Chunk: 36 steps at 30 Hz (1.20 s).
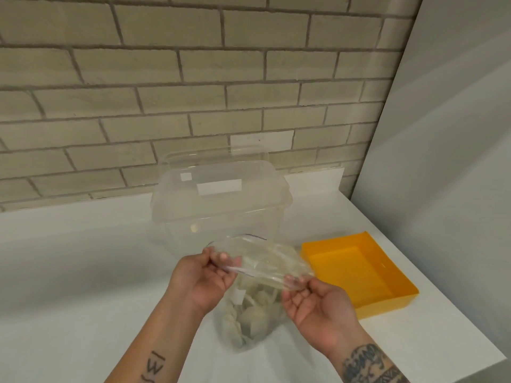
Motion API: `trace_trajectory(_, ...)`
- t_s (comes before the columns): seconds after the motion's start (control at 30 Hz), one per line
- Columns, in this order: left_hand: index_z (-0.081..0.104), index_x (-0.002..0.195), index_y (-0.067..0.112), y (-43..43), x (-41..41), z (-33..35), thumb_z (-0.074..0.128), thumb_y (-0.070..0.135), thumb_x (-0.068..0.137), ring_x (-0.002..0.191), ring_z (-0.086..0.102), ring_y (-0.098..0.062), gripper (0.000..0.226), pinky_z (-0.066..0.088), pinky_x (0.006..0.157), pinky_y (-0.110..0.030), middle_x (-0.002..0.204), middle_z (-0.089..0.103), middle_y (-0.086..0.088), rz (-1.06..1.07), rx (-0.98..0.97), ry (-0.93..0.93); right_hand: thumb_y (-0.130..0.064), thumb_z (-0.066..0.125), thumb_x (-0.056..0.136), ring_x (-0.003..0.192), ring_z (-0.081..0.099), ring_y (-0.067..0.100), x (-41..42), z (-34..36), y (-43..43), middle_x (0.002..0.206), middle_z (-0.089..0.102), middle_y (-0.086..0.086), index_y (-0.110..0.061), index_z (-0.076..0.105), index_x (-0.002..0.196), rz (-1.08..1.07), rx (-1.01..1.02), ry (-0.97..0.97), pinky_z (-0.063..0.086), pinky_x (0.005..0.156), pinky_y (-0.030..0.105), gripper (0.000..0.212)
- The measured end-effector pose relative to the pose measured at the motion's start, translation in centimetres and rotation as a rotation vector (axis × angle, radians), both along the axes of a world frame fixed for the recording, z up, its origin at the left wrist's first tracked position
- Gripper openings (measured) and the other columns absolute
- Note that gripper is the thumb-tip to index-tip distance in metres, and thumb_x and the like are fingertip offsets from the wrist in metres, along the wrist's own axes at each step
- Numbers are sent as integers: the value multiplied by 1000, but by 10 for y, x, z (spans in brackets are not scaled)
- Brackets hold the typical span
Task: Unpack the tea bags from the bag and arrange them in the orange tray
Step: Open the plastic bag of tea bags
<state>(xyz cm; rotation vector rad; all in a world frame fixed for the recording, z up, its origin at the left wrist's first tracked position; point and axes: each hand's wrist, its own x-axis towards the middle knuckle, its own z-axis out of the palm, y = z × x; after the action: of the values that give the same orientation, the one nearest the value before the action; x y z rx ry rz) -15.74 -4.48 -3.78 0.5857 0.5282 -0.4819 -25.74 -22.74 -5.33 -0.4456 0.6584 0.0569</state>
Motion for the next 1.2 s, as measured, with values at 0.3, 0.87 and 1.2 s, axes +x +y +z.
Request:
trace_trajectory(0.3,50,75,14,-12,3,-25,46,22,107,39,26,-10,33,24,33,-17,58,39,1,-100,316,-92,-57,53,93,57,62,20,4,-16,18,70,66,2,-27,55,113,83,-793,-1,57,60,39,37)
trace_trajectory(0.87,56,87,20,-10,7,-38,44,35,108,45,29,-12,28,22,37,-21,62,50,7,-317,777,-221,-25,55,95,77,60,23,42,-26,-22,85,56,4,-15,61,82,191,-52,78,52,74,33,18)
trace_trajectory(1.2,54,92,18,-32,-5,-26,42,38,109,56,39,-18,28,47,67,-34,60,46,2,-138,593,-92,-26,48,104,94,59,7,27,-23,-38,115,59,-8,-24,49,134,232,-1214,-8,49,80,21,31)
